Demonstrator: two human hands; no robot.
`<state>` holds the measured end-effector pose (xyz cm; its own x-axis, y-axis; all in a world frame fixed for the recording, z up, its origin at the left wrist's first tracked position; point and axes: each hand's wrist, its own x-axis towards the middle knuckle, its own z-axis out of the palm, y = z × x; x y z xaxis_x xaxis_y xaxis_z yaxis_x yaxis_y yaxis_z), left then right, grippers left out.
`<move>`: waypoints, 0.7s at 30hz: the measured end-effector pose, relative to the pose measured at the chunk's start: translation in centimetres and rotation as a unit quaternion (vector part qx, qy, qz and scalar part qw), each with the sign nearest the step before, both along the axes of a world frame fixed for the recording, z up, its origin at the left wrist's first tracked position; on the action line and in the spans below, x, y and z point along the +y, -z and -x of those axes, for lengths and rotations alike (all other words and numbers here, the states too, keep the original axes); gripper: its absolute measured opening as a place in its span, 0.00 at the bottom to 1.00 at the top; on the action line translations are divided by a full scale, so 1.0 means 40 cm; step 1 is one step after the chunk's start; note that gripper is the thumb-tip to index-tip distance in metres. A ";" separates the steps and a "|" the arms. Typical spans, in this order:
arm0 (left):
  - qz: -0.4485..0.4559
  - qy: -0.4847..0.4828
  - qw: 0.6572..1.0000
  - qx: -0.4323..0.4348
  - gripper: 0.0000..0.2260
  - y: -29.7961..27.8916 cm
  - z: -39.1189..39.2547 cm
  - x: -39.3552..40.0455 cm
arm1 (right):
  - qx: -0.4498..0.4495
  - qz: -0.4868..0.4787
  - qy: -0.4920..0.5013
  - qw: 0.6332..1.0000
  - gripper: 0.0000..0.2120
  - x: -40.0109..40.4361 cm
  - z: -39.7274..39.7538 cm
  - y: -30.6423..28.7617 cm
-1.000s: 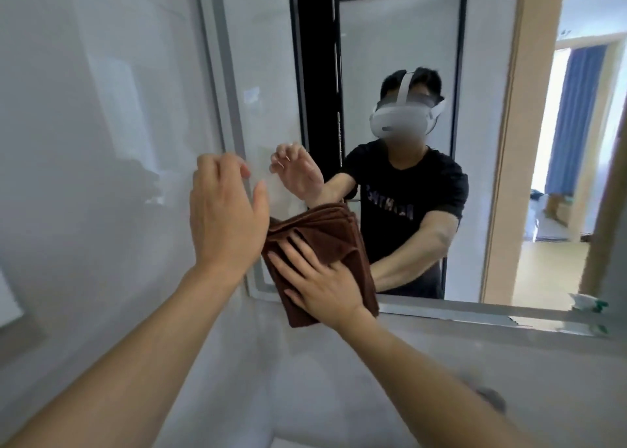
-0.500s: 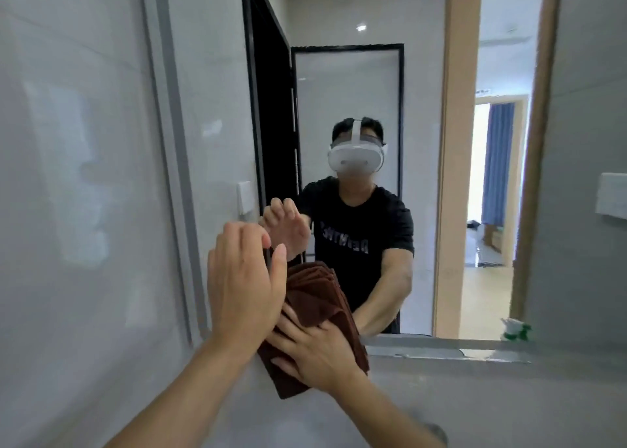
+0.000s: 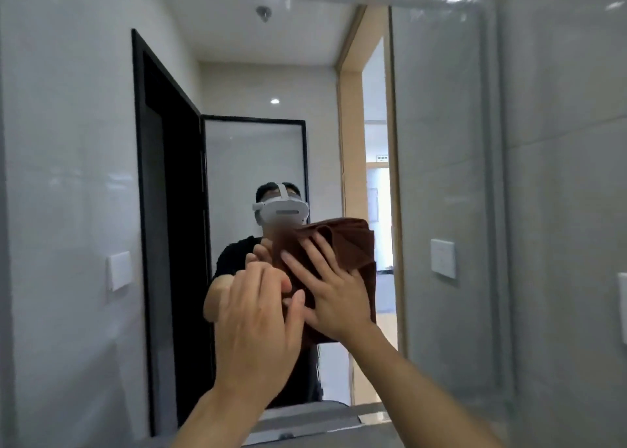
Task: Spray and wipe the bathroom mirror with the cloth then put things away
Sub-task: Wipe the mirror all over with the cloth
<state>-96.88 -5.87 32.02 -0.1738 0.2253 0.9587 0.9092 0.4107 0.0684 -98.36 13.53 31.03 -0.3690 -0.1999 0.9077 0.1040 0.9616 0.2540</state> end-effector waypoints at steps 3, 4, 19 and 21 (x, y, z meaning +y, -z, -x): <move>-0.019 0.063 0.998 -0.009 0.07 -0.089 -0.002 0.049 | 0.012 0.009 -0.049 0.999 0.27 -0.028 0.000 -0.211; -0.032 0.084 0.996 -0.013 0.07 -0.124 0.003 0.064 | 0.009 0.025 -0.094 0.995 0.25 -0.033 -0.003 -0.272; -0.011 -0.160 0.984 0.074 0.31 -0.396 0.121 0.369 | -0.054 0.220 -0.299 0.927 0.24 0.020 -0.177 -0.547; 0.022 -0.196 0.975 0.104 0.32 -0.475 0.119 0.385 | -0.027 0.201 -0.266 0.943 0.23 0.045 -0.212 -0.572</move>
